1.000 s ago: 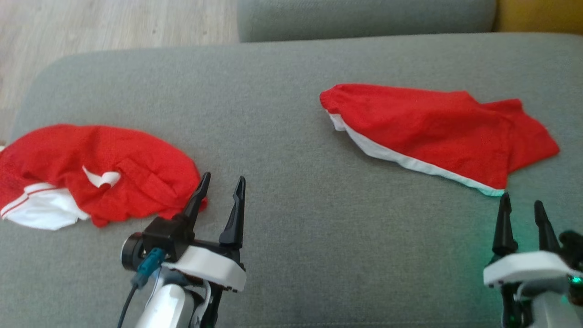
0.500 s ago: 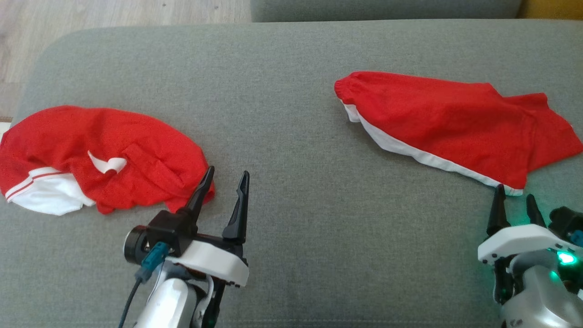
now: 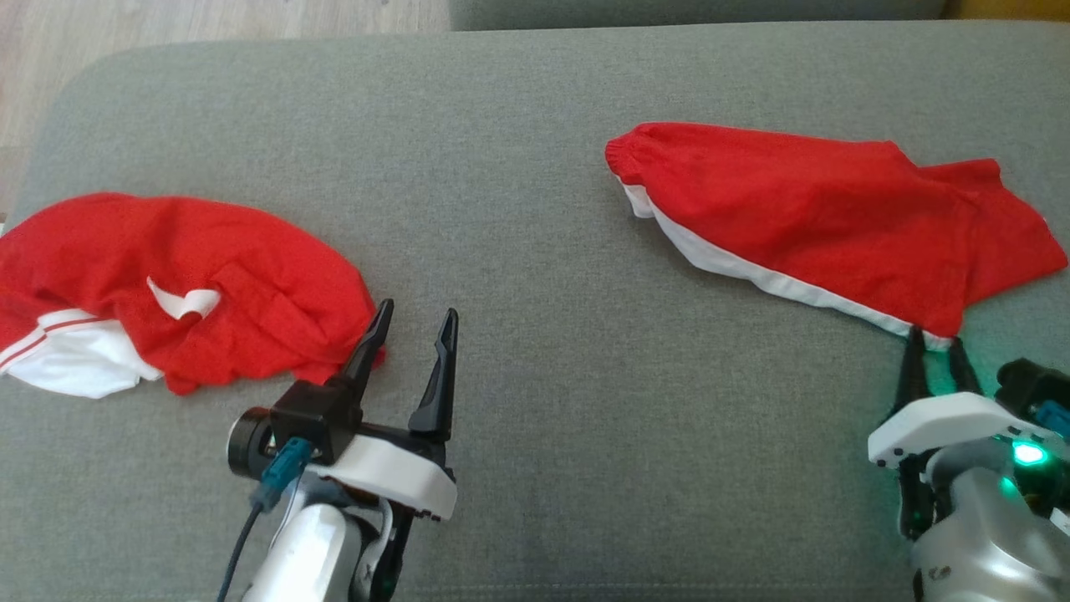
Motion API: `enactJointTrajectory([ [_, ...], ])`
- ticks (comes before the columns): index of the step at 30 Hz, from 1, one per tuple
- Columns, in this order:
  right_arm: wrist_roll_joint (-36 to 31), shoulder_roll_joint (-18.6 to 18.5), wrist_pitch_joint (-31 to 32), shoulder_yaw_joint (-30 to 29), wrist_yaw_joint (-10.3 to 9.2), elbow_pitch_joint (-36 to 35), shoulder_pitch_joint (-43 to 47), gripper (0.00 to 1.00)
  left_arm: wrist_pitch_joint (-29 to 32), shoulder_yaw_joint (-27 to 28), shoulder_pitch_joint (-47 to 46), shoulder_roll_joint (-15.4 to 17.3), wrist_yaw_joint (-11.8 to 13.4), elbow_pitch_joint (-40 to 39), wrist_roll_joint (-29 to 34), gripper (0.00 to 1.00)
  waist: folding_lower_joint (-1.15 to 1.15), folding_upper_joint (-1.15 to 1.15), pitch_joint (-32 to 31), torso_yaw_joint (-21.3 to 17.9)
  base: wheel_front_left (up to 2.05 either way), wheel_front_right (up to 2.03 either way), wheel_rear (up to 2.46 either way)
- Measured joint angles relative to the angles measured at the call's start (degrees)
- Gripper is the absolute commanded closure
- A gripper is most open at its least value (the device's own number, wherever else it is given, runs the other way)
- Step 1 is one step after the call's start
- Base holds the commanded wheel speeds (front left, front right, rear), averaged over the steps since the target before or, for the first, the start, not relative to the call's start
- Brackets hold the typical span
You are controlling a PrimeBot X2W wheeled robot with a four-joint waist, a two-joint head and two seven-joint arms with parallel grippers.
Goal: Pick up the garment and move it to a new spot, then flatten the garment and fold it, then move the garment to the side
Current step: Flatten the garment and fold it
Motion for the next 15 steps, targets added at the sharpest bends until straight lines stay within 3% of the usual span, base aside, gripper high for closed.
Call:
enactJointTrajectory([
  [1,0.00,0.00,-0.03,0.40,0.00,-0.22,0.01,1.00,0.00,0.00,-0.10,0.00,0.00,0.01,0.00,0.00,0.00,0.00,0.04,-0.03,0.00,0.00,0.00],
  [15,0.10,0.01,-0.05,4.22,0.00,-8.61,4.44,1.00,0.00,0.90,-0.51,0.00,0.07,0.64,-0.01,0.00,0.00,0.00,-2.05,-2.32,0.00,0.00,0.00],
])
